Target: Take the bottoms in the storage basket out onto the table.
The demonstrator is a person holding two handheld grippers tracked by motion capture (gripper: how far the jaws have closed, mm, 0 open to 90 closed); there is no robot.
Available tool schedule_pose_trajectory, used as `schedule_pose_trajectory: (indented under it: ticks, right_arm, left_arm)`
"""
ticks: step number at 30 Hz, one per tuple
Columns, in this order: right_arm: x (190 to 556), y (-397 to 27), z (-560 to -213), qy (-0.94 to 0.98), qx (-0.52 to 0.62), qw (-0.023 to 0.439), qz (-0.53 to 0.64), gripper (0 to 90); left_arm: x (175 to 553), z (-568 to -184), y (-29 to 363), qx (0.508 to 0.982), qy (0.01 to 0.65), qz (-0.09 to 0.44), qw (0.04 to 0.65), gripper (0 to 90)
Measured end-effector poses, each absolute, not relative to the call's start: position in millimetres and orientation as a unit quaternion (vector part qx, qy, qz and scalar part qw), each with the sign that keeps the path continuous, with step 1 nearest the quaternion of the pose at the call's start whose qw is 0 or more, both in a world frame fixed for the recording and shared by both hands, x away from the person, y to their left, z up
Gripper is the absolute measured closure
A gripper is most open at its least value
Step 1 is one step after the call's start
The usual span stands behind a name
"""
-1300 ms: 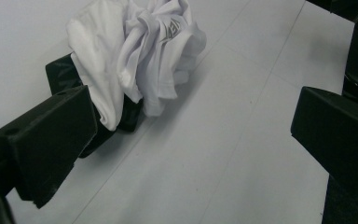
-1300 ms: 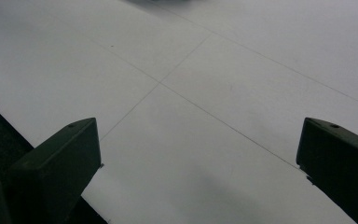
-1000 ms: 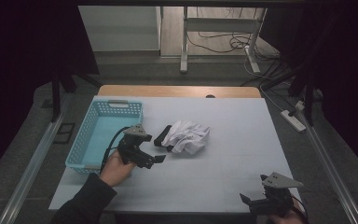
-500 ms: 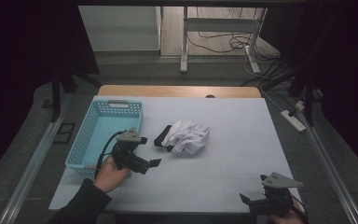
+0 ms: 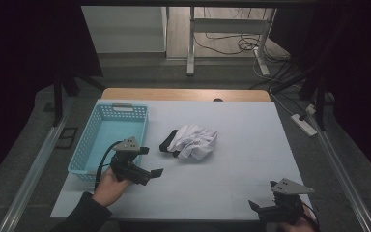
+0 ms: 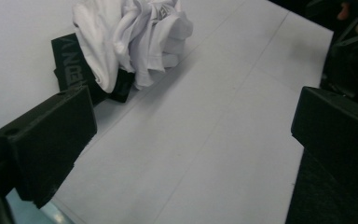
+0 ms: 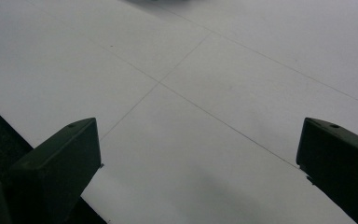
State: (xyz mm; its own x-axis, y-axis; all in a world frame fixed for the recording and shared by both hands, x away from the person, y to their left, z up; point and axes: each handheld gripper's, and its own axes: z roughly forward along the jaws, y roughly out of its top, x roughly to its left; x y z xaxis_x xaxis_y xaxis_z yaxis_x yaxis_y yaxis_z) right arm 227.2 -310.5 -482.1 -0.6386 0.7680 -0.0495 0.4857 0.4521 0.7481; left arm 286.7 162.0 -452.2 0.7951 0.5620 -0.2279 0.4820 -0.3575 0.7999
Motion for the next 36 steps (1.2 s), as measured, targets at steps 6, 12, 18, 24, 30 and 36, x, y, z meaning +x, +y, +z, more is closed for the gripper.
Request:
schedule_pose_trajectory:
  ticks: [6, 12, 18, 24, 30, 36]
  right_arm:
    - [227.3, -310.6, -482.1, 0.829, 0.379, 0.195, 0.362, 0.0]
    - [227.5, -310.4, -482.2, 0.83, 0.379, 0.194, 0.361, 0.0]
    - [227.6, -310.3, -482.3, 0.83, 0.379, 0.193, 0.361, 0.0]
    - [227.6, -310.1, -482.4, 0.83, 0.379, 0.193, 0.36, 0.0]
    - [227.8, -310.1, -482.4, 0.83, 0.379, 0.193, 0.36, 0.0]
    - [227.7, -310.2, -482.4, 0.83, 0.379, 0.193, 0.36, 0.0]
  left_arm:
    - [278.2, -453.2, 165.9, 0.821, 0.319, 0.05, 0.47, 0.0]
    - [271.1, -455.9, 173.5, 0.818, 0.328, 0.054, 0.469, 0.0]
    - [262.6, -457.8, 182.3, 0.813, 0.337, 0.061, 0.47, 0.0]
    - [254.0, -460.3, 190.9, 0.81, 0.347, 0.071, 0.468, 0.0]
    - [245.8, -461.8, 199.3, 0.806, 0.356, 0.078, 0.466, 0.0]
    - [237.2, -464.8, 209.1, 0.803, 0.368, 0.085, 0.461, 0.0]
